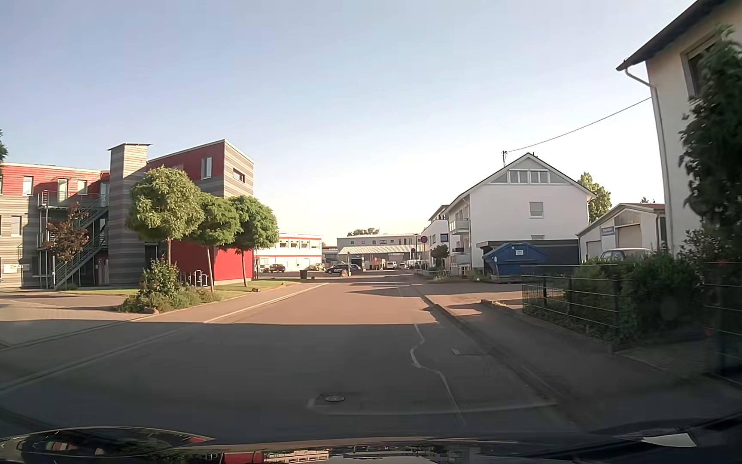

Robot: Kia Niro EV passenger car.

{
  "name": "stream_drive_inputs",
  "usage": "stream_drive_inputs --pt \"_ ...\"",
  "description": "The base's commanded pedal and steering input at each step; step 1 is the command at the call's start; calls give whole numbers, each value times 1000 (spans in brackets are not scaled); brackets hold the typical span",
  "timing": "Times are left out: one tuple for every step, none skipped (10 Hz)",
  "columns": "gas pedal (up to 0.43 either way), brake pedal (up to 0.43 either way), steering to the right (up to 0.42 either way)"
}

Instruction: Follow the waypoints while adhering to traffic rules and regulations

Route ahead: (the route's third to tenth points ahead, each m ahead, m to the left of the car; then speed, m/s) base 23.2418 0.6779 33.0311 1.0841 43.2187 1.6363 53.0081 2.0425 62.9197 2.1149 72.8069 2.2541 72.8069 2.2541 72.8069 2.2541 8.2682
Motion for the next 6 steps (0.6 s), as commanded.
stream_drive_inputs --pt "87 0 -7" --pt "87 0 -7" --pt "87 0 -7" --pt "79 0 -7" --pt "47 0 -8" --pt "47 0 -8"
